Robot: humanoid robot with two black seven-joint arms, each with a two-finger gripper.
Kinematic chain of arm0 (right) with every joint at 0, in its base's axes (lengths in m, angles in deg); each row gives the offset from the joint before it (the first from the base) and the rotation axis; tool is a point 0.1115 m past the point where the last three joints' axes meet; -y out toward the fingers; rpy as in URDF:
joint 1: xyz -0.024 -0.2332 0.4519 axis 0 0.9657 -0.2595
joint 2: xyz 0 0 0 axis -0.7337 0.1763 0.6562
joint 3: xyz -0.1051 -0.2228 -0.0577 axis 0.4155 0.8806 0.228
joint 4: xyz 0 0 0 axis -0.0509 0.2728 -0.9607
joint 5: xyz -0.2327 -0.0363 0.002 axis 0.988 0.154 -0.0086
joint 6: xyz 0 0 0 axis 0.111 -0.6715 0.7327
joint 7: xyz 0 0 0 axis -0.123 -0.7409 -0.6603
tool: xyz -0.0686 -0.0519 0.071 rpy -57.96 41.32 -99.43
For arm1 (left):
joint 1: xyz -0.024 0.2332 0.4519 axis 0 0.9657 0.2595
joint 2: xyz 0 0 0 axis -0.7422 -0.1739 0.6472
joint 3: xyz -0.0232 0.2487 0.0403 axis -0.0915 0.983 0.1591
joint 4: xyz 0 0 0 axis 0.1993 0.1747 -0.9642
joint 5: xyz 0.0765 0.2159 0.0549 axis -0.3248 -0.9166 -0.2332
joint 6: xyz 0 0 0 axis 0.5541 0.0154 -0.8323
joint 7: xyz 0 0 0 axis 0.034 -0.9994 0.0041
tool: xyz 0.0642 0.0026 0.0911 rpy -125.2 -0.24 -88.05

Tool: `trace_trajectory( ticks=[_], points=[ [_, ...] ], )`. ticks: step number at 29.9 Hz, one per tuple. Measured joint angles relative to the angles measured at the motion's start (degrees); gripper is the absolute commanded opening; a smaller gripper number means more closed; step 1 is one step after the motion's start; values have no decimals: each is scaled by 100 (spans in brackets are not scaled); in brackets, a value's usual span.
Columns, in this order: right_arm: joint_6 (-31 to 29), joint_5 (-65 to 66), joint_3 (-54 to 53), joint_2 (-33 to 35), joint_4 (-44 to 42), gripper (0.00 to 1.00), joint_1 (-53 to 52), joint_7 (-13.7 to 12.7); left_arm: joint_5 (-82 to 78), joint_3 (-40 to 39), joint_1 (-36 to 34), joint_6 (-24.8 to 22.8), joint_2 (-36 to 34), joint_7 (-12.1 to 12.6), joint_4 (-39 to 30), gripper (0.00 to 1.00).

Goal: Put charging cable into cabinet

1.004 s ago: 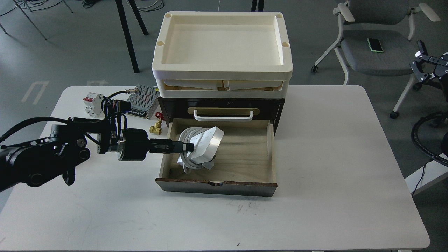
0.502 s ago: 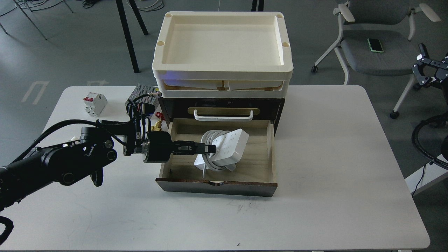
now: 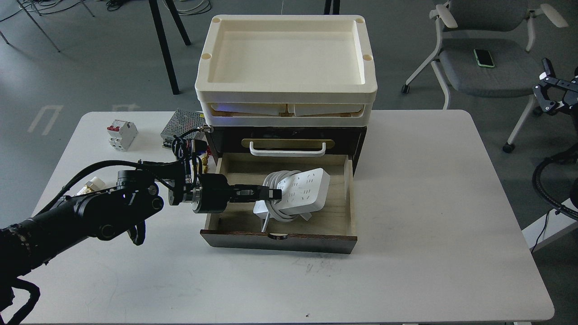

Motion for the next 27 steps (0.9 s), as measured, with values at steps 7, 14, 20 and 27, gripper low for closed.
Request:
trace_trajectory(
  ticks=[7,14,20,27],
  points=[
    [0,0,0,0,0,100,35,13,252,-1,25,-1,84,10,138,35],
    [0,-5,0,6,0,100,86,46,300,-14,25,-1,87,5,137,66],
    [0,-5,-2,6,0,100,97,83,899,-42,5,-1,31,2,132,92],
    [0,-1,-64,6,0,100,102,84,1763,-603,89,-1,-659,1,95,95]
  ],
)
